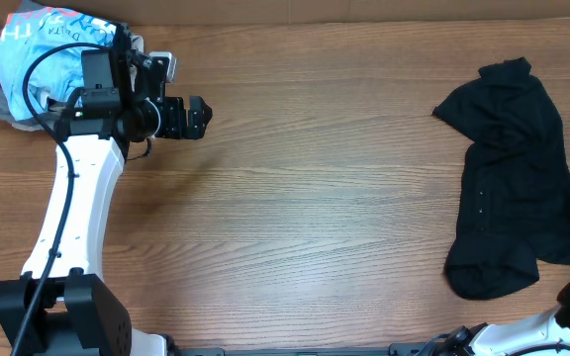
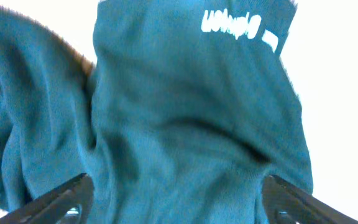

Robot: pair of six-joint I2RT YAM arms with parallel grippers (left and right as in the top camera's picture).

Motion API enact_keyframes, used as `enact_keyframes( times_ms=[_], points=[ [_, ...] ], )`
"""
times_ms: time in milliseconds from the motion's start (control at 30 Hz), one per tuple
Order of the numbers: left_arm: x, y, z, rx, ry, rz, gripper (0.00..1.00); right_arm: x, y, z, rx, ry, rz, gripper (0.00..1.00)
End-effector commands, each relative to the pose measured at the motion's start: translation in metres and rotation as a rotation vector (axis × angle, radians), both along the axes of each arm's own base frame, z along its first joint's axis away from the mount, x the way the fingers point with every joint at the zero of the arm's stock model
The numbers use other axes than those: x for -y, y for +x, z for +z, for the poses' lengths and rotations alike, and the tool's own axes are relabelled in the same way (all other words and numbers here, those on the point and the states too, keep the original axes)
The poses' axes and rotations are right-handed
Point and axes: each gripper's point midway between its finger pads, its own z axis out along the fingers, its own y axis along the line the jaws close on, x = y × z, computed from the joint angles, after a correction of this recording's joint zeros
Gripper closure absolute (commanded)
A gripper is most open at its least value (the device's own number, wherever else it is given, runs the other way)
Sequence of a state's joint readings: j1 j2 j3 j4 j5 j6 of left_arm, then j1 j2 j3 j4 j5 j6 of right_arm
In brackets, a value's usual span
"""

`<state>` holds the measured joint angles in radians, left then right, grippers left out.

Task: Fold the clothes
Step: 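Reach the right gripper to the black shirt on the right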

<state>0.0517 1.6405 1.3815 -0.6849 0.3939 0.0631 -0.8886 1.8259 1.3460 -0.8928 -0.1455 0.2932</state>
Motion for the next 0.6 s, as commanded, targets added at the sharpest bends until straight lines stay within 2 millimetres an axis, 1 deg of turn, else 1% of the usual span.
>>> enact_keyframes(
  times_ms=[0, 67, 167, 300, 333, 367, 500, 533, 567],
  points=[
    [0.007, 0.006, 0.009, 0.039, 0.005, -0.042, 0.0, 0.017, -0.007, -0.008, -0.055, -0.068, -0.045, 0.16],
    [0.006, 0.006, 0.008, 0.041, 0.013, -0.039, 0.0, 0.027, -0.014, -0.013, -0.107, -0.112, -0.068, 0.18],
    [0.002, 0.007, 0.007, 0.037, 0.034, -0.028, 0.0, 0.035, -0.024, -0.019, -0.168, -0.143, -0.097, 0.18],
    [0.002, 0.007, 0.007, 0.043, 0.043, -0.039, 0.0, 0.038, -0.03, -0.036, -0.192, -0.113, -0.131, 0.19],
    [0.001, 0.007, 0.006, 0.042, 0.047, -0.036, 0.0, 0.037, -0.035, -0.048, -0.215, -0.086, -0.136, 0.18],
    [0.0, 0.007, 0.006, 0.041, 0.054, -0.03, 0.0, 0.036, -0.038, -0.054, -0.227, -0.069, -0.148, 0.19],
    [-0.005, 0.008, 0.005, 0.039, 0.077, -0.014, 0.0, 0.034, -0.043, -0.07, -0.256, -0.031, -0.154, 0.19],
    [-0.005, 0.008, 0.004, 0.039, 0.079, -0.012, 0.01, 0.033, -0.043, -0.074, -0.256, -0.02, -0.153, 0.19],
    [-0.005, 0.008, 0.004, 0.039, 0.079, -0.012, 0.0, 0.032, -0.043, -0.077, -0.255, -0.012, -0.152, 0.22]
  ],
)
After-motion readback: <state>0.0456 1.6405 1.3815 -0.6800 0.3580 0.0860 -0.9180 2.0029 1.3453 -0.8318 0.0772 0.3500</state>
